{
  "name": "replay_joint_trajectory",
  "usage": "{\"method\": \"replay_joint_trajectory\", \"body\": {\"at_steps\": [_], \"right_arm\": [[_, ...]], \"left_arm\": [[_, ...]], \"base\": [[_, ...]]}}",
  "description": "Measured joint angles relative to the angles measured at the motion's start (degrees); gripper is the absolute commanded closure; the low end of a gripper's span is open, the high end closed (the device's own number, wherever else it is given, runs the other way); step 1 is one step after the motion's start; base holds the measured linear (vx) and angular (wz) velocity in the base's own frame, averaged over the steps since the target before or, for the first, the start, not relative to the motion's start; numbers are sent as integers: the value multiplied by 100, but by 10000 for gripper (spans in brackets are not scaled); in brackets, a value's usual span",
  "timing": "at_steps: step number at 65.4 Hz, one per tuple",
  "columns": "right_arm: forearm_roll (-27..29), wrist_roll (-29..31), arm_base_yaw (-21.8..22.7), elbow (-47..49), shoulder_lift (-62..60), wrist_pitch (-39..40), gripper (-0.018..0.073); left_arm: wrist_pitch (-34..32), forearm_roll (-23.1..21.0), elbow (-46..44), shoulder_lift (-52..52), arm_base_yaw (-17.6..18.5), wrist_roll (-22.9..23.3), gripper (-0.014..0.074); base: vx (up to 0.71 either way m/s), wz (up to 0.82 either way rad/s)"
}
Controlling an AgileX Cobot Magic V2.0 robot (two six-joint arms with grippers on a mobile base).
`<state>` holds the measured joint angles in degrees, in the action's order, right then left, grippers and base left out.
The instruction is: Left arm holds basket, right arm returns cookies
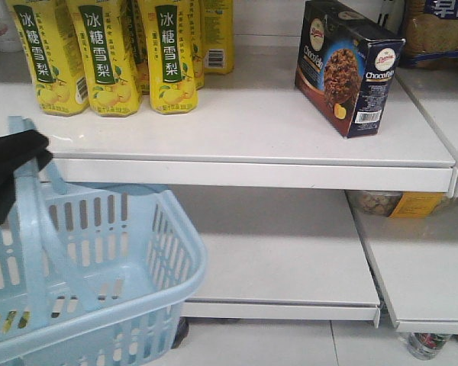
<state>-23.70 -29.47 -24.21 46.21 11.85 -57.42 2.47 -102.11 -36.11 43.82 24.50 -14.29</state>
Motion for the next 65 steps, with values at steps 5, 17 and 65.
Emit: {"method": "replay_joint_trajectory", "body": {"at_steps": [5,17,65], "right_arm": [[0,0,0,0,0,0,570],[0,0,0,0,0,0,570],[5,0,0,0,0,0,570]], "left_arm": [[29,40,288,-363,-352,-42,599],[122,187,965,-1175,-1132,-173,599],[649,1140,2988,-3620,-3109,-354,599]], "base": [[0,0],[0,0],[0,0]]}}
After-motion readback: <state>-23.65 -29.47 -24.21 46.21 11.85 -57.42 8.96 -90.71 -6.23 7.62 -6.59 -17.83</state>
